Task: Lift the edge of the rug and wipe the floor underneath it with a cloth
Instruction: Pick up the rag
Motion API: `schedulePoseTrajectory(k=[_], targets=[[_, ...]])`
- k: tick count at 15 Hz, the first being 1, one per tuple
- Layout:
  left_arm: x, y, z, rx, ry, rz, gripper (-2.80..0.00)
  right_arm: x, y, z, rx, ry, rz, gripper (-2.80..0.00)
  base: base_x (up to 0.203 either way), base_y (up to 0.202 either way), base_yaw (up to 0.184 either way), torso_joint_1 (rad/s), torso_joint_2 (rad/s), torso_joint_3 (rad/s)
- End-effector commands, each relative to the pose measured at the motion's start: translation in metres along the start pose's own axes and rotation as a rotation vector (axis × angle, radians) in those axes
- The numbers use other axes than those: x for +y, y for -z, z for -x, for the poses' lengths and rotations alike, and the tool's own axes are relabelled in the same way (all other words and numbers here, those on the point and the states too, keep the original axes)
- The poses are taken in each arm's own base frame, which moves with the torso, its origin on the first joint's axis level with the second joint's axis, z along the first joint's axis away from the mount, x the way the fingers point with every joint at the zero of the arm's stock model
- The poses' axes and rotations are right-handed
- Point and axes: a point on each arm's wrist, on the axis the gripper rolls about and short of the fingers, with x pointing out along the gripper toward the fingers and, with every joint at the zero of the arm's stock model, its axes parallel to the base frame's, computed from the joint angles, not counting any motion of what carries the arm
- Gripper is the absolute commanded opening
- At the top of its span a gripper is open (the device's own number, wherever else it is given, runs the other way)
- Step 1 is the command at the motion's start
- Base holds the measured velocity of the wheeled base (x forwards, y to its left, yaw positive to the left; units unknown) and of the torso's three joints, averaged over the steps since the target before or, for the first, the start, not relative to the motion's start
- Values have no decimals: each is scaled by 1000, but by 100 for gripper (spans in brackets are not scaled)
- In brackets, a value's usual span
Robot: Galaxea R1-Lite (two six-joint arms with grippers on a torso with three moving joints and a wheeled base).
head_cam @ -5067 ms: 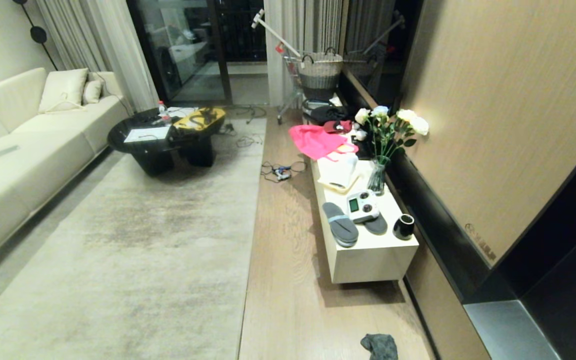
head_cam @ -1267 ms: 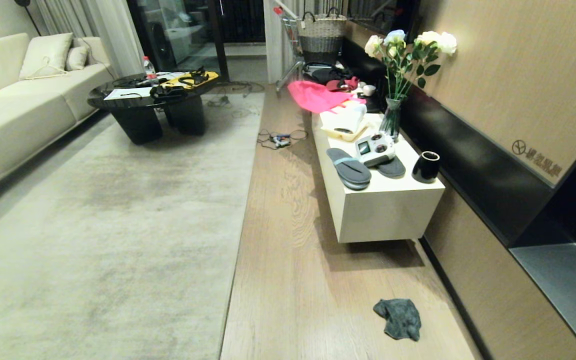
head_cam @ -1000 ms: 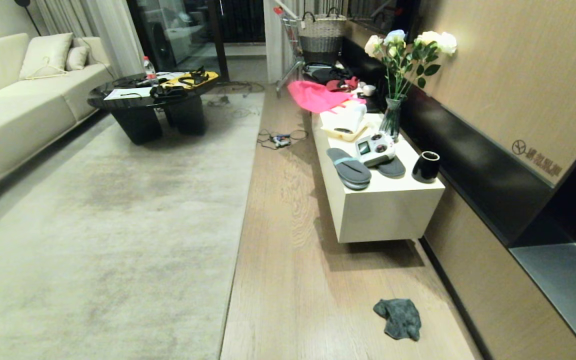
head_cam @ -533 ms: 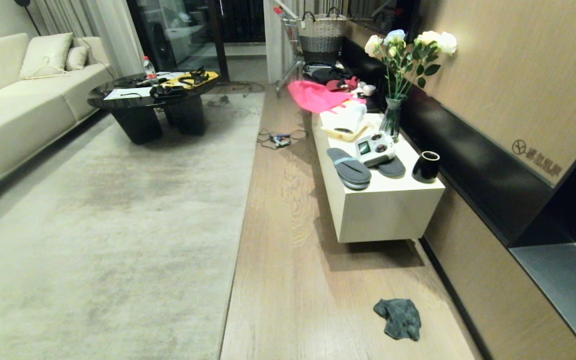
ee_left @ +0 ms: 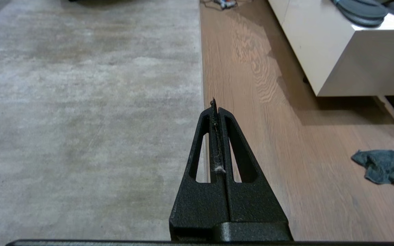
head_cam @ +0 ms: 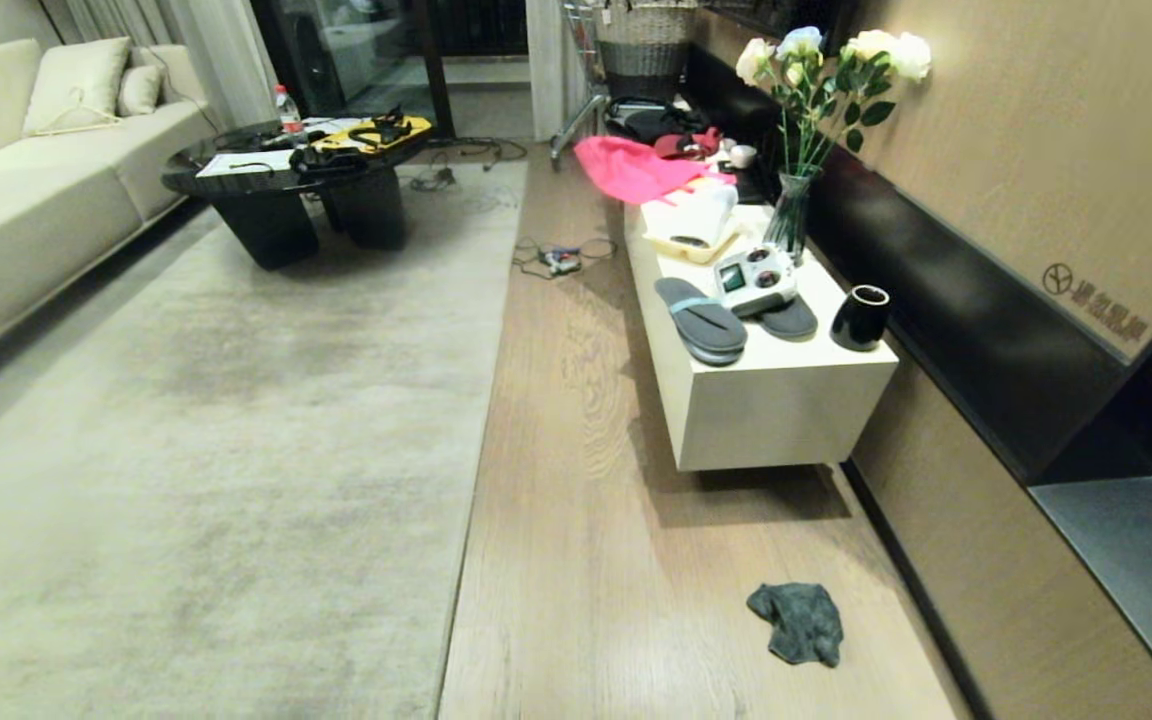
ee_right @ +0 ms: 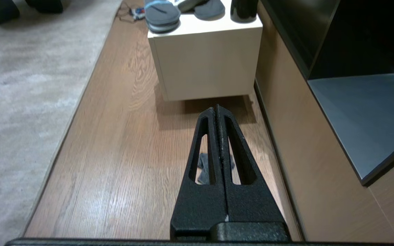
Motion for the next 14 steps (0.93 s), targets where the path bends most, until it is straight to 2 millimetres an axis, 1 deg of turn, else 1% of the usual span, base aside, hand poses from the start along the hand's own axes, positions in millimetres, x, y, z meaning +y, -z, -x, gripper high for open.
schedulePoseTrajectory(k=[1,14], targets=[[0,0,0,1,0,1,-280,0,0,0,-1,-1,0,-280,0,0,0,8,4,-188],[0,0,0,1,0,-1,-280,0,0,0,-1,-1,0,-280,0,0,0,5,3,-196]])
